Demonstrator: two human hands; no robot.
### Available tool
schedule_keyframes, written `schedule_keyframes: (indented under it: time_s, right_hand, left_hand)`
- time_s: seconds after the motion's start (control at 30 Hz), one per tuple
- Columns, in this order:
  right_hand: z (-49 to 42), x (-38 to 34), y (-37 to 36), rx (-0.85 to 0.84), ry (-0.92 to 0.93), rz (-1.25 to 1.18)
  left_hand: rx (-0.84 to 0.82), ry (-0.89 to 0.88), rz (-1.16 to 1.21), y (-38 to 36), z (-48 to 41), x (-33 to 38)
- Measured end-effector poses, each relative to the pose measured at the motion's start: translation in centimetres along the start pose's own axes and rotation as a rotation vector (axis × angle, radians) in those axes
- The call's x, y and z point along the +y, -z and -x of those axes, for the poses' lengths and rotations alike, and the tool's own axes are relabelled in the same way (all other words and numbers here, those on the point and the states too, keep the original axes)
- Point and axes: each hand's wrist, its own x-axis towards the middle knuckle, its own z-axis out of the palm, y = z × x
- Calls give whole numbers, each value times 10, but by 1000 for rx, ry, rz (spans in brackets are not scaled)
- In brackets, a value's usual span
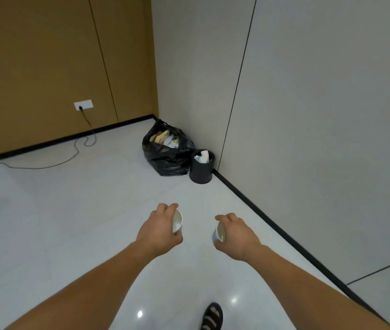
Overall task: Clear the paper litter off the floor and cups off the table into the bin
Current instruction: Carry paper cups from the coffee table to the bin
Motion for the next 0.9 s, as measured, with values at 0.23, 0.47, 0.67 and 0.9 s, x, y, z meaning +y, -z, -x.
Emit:
schedule_keyframes:
  time_s: [0.23,0.47,0.67,0.9]
  right_hand:
    - [-124,55,59,45,-13,-25]
    - [-230,100,115,44,-14,-18]
    - [-329,125,143,32,-17,-20]
    - [-450,150,196,44,-38,2]
  left_hand:
    - [15,-41,-13,-1,-154,34]
    - [25,-22,9,-5,-270,55]
    - [-49,-24,-3,-18,-372,51]
    - [-77,-83,33,-12,-521,57]
